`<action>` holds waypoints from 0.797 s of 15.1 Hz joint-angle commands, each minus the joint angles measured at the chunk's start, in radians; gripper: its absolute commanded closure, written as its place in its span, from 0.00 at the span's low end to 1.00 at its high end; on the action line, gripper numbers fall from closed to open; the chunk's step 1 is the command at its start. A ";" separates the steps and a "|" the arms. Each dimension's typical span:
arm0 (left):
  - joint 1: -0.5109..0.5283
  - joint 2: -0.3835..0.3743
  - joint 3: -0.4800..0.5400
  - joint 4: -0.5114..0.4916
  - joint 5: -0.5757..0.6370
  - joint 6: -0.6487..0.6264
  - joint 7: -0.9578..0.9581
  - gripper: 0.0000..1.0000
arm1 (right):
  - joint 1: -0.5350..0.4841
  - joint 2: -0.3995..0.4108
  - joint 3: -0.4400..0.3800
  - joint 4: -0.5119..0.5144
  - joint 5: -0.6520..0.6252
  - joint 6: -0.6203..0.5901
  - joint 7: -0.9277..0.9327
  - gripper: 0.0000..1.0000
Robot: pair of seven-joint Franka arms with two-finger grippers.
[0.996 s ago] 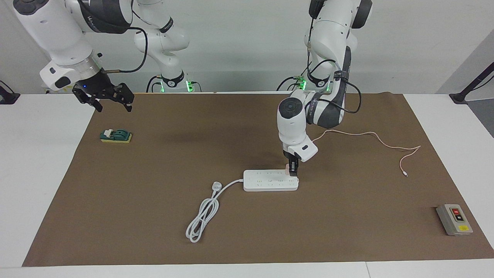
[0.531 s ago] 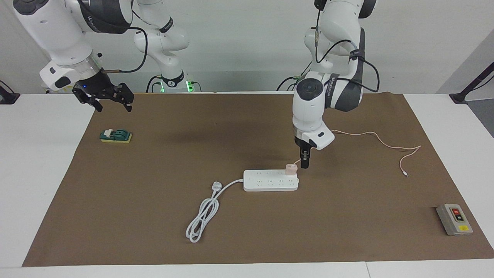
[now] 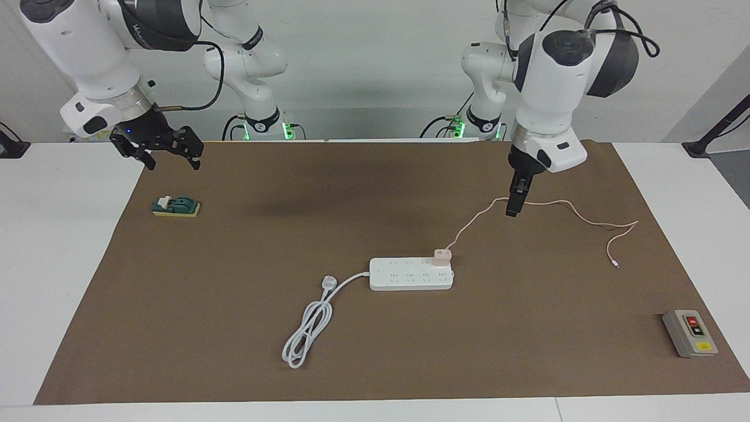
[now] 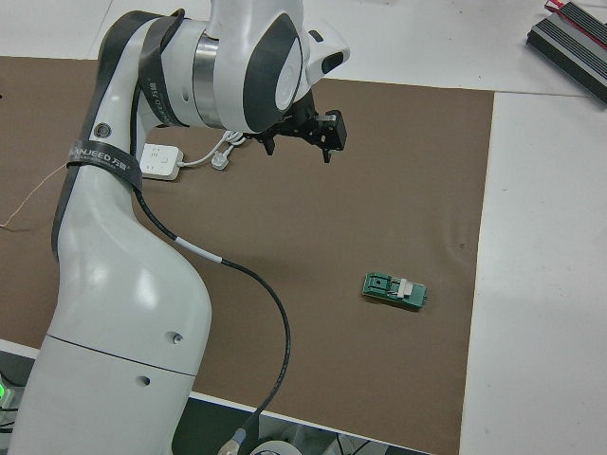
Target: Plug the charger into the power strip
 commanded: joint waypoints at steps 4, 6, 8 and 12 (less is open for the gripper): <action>0.152 -0.111 -0.003 -0.005 -0.031 -0.120 0.488 0.18 | -0.012 -0.008 0.007 0.000 -0.014 -0.019 -0.016 0.00; 0.195 -0.136 -0.003 -0.005 -0.031 -0.147 0.627 0.18 | -0.010 -0.008 0.007 0.000 -0.014 -0.019 -0.016 0.00; 0.233 -0.162 -0.002 -0.006 -0.031 -0.183 0.785 0.18 | -0.012 -0.008 0.007 0.000 -0.014 -0.019 -0.016 0.00; 0.281 -0.196 -0.002 -0.017 -0.032 -0.227 1.059 0.18 | -0.010 -0.008 0.007 0.000 -0.014 -0.019 -0.016 0.00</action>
